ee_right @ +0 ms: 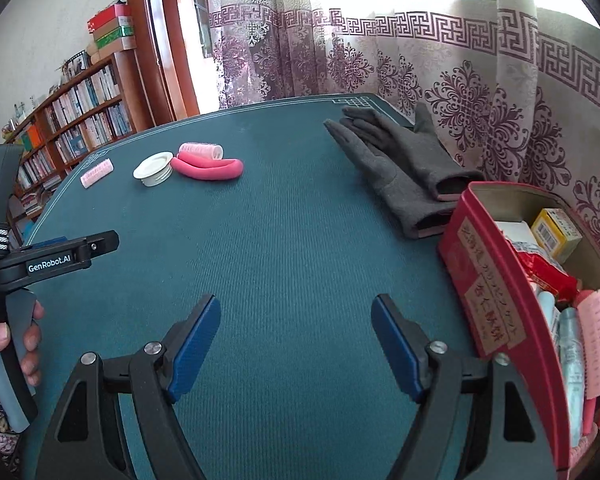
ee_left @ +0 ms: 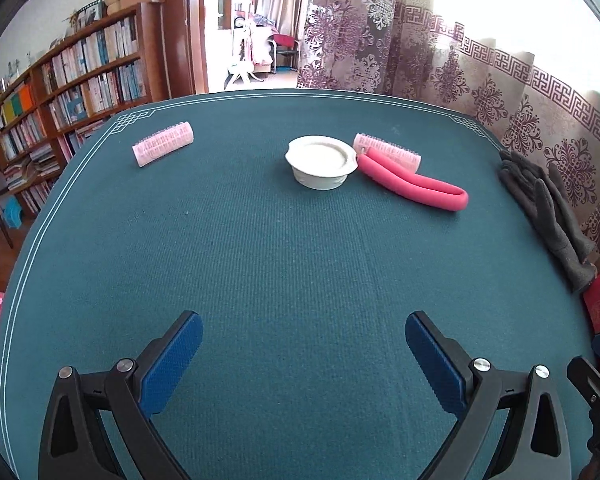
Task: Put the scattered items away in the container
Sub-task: 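Move both open grippers back over the table toward the remaining items, then close the right gripper on the bent pink foam roller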
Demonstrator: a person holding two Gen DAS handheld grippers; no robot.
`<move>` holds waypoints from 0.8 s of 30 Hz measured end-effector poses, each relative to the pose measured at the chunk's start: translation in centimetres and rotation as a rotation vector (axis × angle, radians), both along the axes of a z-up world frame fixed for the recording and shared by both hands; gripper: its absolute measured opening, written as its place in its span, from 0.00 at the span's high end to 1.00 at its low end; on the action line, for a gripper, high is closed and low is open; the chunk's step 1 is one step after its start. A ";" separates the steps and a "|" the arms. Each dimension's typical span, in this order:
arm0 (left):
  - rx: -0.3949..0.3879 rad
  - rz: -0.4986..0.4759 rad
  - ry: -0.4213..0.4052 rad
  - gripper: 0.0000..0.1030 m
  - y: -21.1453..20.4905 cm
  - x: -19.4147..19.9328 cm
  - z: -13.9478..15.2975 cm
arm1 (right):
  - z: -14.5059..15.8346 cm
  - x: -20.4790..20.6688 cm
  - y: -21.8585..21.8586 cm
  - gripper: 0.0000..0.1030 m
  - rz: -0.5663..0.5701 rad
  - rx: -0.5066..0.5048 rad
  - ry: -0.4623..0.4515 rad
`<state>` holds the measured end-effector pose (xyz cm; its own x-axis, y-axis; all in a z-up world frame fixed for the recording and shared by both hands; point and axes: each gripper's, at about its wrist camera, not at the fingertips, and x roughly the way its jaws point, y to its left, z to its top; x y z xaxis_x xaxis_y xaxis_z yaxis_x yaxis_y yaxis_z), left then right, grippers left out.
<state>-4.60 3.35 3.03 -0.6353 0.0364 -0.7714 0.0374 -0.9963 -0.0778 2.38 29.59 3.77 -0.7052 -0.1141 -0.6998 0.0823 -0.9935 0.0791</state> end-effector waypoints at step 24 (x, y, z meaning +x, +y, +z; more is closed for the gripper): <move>0.022 0.093 -0.003 0.01 -3.1 -0.9 -2.3 | -2.6 -18.9 -9.8 0.21 0.220 0.119 -0.071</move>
